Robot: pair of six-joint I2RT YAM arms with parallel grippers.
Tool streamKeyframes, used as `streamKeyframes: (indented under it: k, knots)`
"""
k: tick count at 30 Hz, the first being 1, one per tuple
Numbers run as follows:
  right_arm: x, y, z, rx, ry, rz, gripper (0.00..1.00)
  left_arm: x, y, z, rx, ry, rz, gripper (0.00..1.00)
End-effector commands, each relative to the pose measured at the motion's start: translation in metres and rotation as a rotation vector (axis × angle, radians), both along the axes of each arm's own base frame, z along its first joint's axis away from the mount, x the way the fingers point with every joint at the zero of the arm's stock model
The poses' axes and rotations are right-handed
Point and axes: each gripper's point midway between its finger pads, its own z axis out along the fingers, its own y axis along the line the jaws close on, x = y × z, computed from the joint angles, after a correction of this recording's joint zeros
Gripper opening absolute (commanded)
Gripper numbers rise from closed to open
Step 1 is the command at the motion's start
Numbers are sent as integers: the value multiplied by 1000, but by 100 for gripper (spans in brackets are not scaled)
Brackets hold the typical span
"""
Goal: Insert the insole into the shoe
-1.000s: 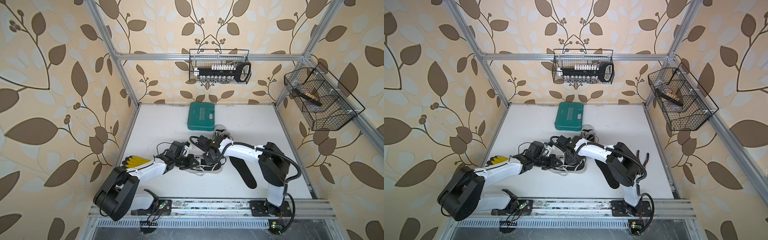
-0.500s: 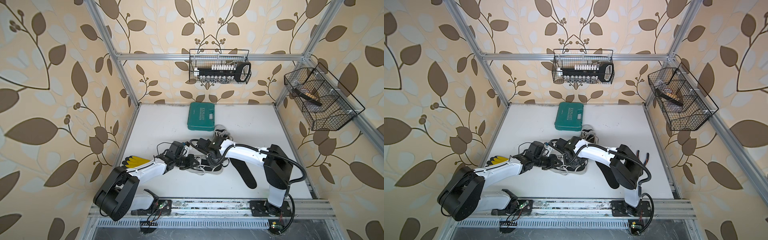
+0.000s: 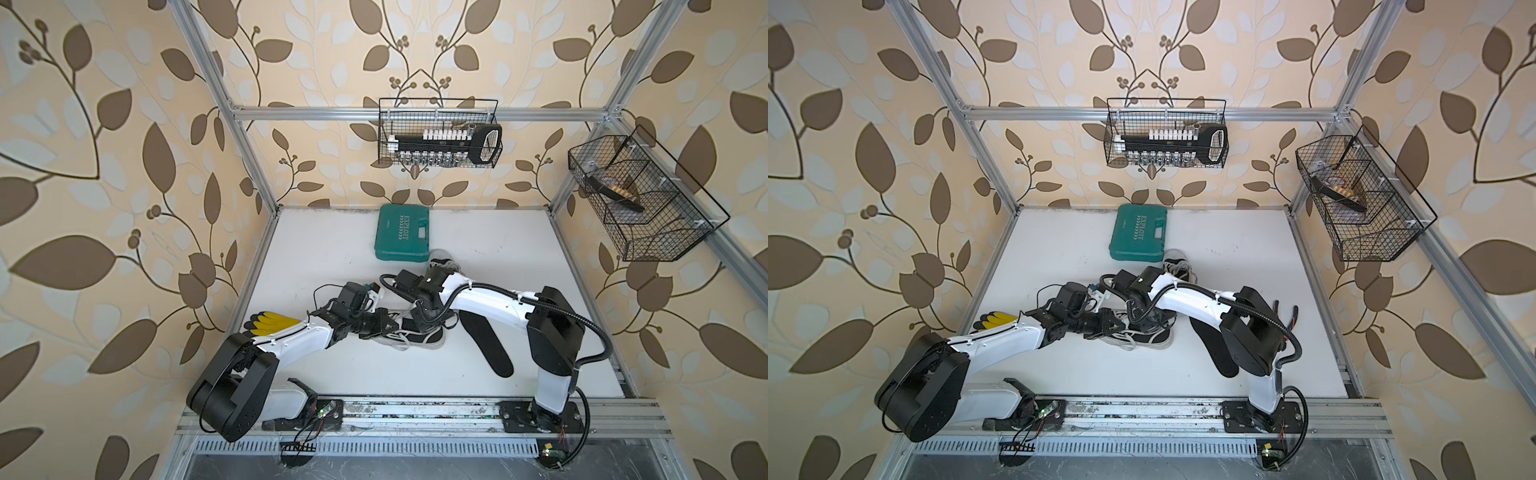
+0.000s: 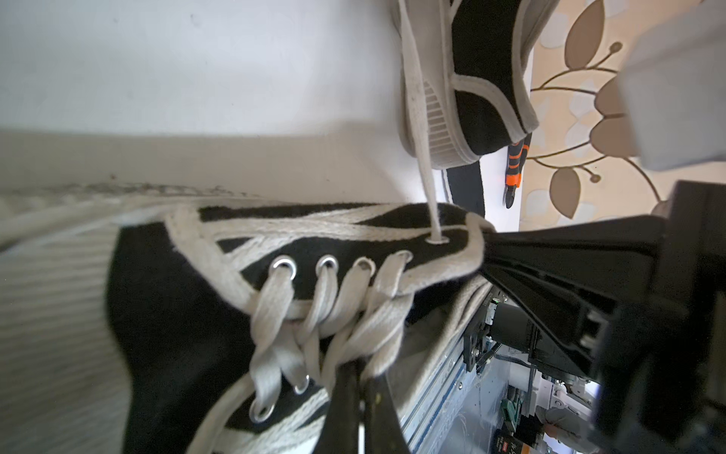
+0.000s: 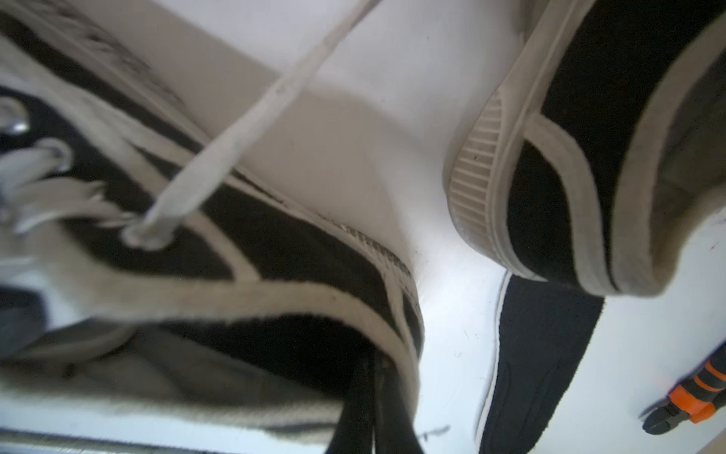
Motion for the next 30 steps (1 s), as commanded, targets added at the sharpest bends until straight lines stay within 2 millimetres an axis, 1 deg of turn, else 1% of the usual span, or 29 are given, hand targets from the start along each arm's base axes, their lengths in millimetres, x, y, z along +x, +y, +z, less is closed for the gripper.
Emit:
streamKeyframes:
  k: [1, 3, 4, 5, 6, 7, 9, 11, 13, 14, 16, 18, 20, 21, 22, 24, 28, 30]
  knots:
    - [-29, 0, -22, 34, 126, -16, 0, -3, 5, -5, 34, 25, 11, 0]
    - [-38, -5, -56, 5, 189, -19, 0, -3, 5, -4, 34, 25, 10, 0]
    - [-40, -9, -63, -27, 207, -14, 0, -3, 4, -4, 33, 24, 8, 0]
    - [-43, -12, -67, -53, 221, -4, 0, -3, 4, -4, 34, 26, 7, 0]
    - [-43, -12, -63, -62, 211, 4, 0, -3, 4, -3, 34, 26, 7, 0]
    - [-41, -10, -55, -58, 191, 12, 0, -3, 4, -3, 35, 25, 6, 0]
    - [-35, -5, -30, -20, 140, 18, 0, -4, 5, -3, 37, 23, 7, 0]
    - [-31, 1, -9, 31, 105, 14, 0, -3, 5, -3, 36, 23, 10, 0]
    - [-32, 10, 3, 99, 93, 1, 0, -3, 4, -3, 34, 24, 6, 0]
    - [-33, 15, 3, 128, 89, -5, 0, -3, 4, -2, 34, 23, 5, 0]
    - [-38, 25, -10, 186, 114, -22, 0, -3, 4, -2, 35, 23, 4, 0]
    - [-42, 38, -38, 233, 160, -39, 0, -4, 4, -1, 36, 22, 2, 0]
    - [-42, 46, -62, 243, 187, -49, 0, -4, 4, 0, 37, 23, -1, 0]
    - [-41, 47, -69, 231, 195, -47, 0, -4, 4, 0, 40, 22, 0, 0]
    - [-37, 48, -70, 219, 190, -43, 0, -4, 4, 1, 42, 21, -3, 0]
    - [-31, 47, -57, 208, 155, -36, 0, -4, 4, 2, 65, 20, -11, 0]
    - [-15, 37, 0, 250, 27, -53, 0, -2, 10, 3, 168, 8, -18, 0]
    - [-9, 27, 26, 295, -29, -83, 0, -2, 11, 1, 227, 4, -32, 0]
